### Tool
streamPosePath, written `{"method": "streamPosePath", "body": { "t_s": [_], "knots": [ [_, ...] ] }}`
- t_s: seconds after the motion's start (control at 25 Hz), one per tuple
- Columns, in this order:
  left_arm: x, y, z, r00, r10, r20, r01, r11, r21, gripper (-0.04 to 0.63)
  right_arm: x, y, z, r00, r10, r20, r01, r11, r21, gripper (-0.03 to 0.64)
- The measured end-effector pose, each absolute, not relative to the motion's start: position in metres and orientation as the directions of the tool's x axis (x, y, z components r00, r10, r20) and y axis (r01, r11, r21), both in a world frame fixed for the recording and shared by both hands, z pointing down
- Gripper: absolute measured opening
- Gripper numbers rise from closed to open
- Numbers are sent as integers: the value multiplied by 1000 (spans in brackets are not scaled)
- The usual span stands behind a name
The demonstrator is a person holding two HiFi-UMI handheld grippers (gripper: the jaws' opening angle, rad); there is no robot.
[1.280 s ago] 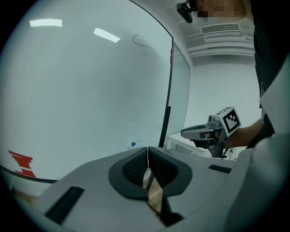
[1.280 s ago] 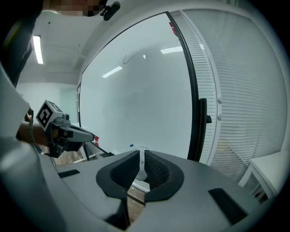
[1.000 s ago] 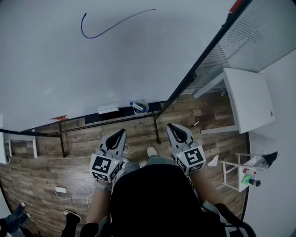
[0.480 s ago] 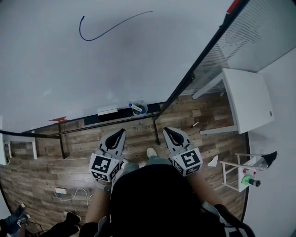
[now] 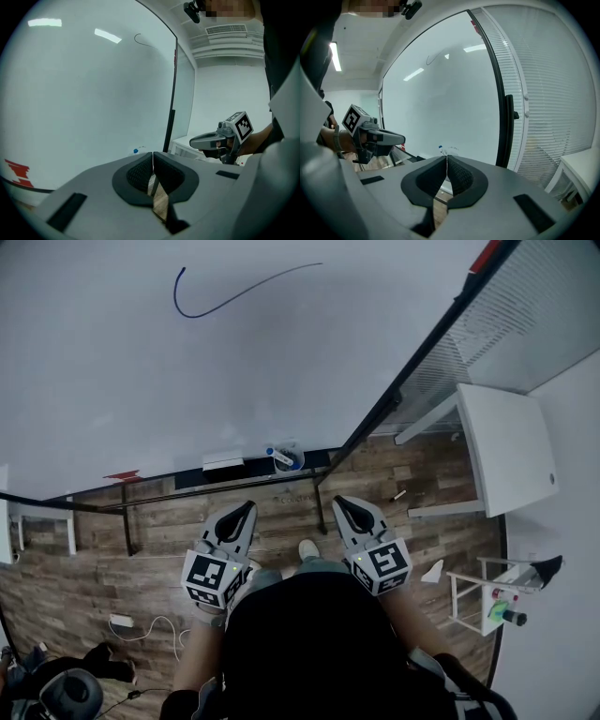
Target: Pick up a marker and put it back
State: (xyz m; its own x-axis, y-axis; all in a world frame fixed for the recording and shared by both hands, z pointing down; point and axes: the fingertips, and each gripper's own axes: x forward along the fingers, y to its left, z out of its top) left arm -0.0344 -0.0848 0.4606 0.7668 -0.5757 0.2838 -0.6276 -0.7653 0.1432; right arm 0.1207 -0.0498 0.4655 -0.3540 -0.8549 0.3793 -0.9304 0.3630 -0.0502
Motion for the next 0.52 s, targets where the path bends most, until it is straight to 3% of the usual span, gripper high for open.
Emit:
{"method": "streamPosePath", "body": {
  "t_s": [0.52],
  "knots": [
    [-32, -74, 463, 768, -573, 285, -622, -774, 121, 23, 123, -48, 468, -370, -846, 383, -923, 381, -50, 31]
  ]
}}
